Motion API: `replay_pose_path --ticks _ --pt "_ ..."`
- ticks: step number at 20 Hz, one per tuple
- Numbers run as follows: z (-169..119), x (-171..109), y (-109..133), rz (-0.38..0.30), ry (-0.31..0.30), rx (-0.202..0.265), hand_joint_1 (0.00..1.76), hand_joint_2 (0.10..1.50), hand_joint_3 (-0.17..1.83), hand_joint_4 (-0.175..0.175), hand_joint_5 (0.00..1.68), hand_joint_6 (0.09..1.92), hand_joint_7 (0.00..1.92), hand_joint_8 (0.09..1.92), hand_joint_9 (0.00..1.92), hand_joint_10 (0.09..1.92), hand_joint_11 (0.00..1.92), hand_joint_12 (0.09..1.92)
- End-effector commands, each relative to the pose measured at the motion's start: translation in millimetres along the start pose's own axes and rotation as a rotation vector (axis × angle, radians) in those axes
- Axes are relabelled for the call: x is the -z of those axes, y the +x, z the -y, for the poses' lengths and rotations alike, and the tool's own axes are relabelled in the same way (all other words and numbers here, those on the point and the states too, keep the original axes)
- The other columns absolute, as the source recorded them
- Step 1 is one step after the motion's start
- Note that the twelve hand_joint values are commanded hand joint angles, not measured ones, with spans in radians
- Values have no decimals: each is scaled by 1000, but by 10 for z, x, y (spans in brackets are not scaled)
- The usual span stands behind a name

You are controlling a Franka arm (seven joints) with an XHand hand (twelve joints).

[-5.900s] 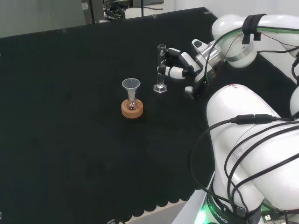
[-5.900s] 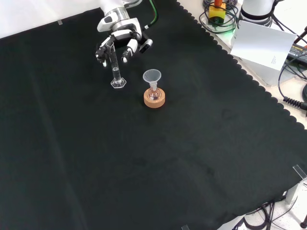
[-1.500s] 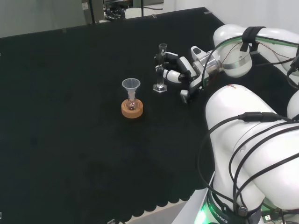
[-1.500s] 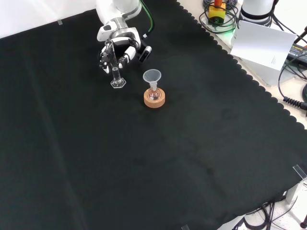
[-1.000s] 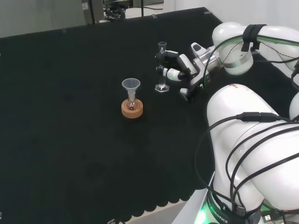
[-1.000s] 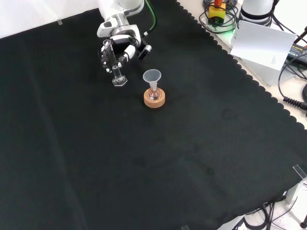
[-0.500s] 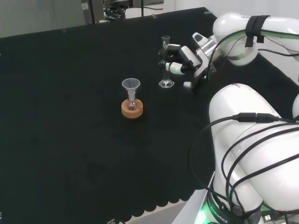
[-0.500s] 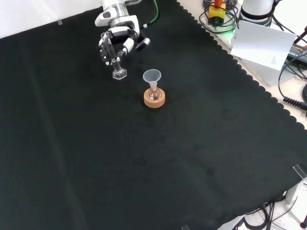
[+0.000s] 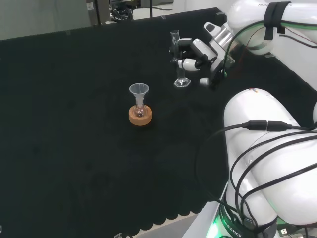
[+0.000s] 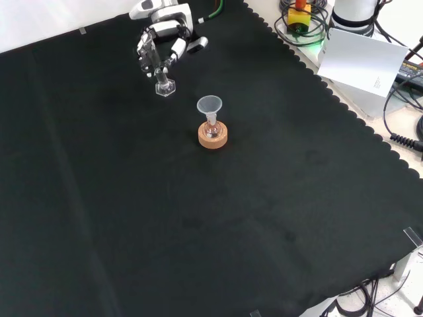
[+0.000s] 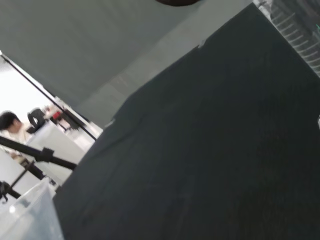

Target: Pick up the graduated cylinder.

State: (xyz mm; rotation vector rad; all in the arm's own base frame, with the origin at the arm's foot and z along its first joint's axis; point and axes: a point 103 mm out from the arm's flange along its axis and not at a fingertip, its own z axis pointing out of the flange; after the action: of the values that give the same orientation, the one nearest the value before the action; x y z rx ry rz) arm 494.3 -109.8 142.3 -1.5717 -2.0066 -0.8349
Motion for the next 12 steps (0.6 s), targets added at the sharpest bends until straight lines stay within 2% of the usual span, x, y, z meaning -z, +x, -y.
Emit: replay_pose_path --ticks 1,12 --pt "203 172 242 117 119 -11 1253 1137 -2 -175 922 1075 957 1071 1393 191 1194 811" --pt "630 159 667 222 250 -19 1255 1134 -2 -175 928 1066 965 1061 1410 184 1200 804"
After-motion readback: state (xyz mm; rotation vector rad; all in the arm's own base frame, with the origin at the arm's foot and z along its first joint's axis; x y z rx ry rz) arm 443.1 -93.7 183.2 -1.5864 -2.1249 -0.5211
